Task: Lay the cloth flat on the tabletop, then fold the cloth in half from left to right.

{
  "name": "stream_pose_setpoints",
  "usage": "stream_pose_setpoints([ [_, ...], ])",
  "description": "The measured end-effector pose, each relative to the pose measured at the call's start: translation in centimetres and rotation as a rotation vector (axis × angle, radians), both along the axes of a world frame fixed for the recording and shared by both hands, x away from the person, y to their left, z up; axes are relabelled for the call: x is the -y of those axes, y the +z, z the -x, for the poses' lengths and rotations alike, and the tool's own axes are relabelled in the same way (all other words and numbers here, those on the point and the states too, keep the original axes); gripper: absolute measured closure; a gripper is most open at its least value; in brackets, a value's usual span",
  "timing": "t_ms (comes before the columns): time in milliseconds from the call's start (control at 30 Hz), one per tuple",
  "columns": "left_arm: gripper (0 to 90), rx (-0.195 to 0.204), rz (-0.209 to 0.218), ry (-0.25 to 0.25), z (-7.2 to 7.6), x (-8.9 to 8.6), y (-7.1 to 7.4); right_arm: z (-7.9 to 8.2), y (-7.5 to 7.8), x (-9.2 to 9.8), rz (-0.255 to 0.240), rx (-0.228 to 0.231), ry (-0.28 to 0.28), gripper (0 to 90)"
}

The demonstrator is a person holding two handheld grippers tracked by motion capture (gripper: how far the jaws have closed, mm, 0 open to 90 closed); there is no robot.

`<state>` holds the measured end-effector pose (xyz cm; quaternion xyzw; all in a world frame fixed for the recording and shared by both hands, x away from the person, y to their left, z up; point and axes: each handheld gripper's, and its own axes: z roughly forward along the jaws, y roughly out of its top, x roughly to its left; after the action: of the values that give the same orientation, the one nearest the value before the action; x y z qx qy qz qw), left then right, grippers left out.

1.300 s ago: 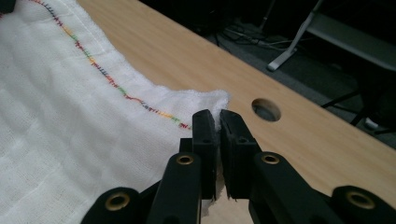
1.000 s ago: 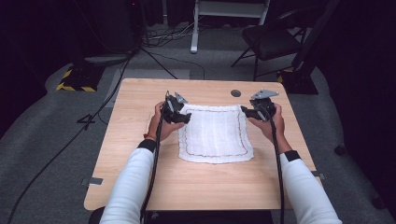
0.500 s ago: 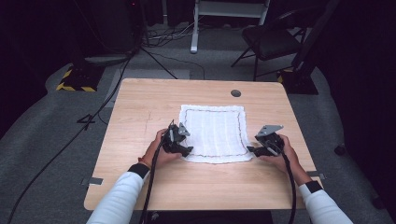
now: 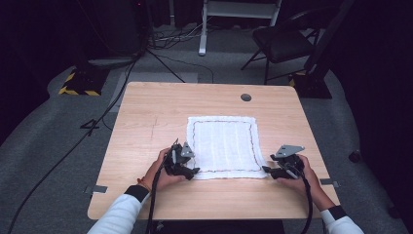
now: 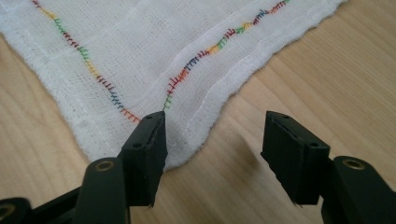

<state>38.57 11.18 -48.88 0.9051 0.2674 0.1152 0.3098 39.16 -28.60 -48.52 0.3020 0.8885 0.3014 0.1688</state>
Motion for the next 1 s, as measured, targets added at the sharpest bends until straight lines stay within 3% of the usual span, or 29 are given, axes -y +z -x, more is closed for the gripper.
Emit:
stream_pose_setpoints([
  [100,24.8,-0.011,0.012,0.003,0.8,-0.4,0.0,0.8,0.1,0.2,0.007,0.000,0.005,38.5],
  [167,23.5,0.008,0.027,0.013,1.3,-1.0,0.2,1.2,0.1,0.3,0.002,-0.006,0.008,36.5],
  [367,21.5,0.031,0.096,0.067,0.5,-2.5,1.4,1.7,1.1,0.0,-0.034,0.019,0.024,34.2],
  [500,19.0,0.035,0.084,0.107,-1.1,-3.0,1.6,1.9,1.3,-1.1,-0.047,0.028,0.055,34.3],
  [667,18.5,0.079,0.084,0.167,-3.2,-3.5,2.3,1.8,1.5,-2.8,-0.050,0.043,0.097,35.9],
  [767,18.8,0.068,0.090,0.196,-4.9,-3.7,2.5,1.4,1.8,-4.3,-0.059,0.054,0.130,36.8],
  [867,19.5,0.087,0.090,0.229,-6.5,-3.6,2.5,1.3,2.1,-6.6,-0.077,0.065,0.180,38.1],
  [1000,20.4,0.063,0.113,0.259,-8.4,-3.3,2.3,0.9,2.3,-9.5,-0.104,0.054,0.243,39.1],
])
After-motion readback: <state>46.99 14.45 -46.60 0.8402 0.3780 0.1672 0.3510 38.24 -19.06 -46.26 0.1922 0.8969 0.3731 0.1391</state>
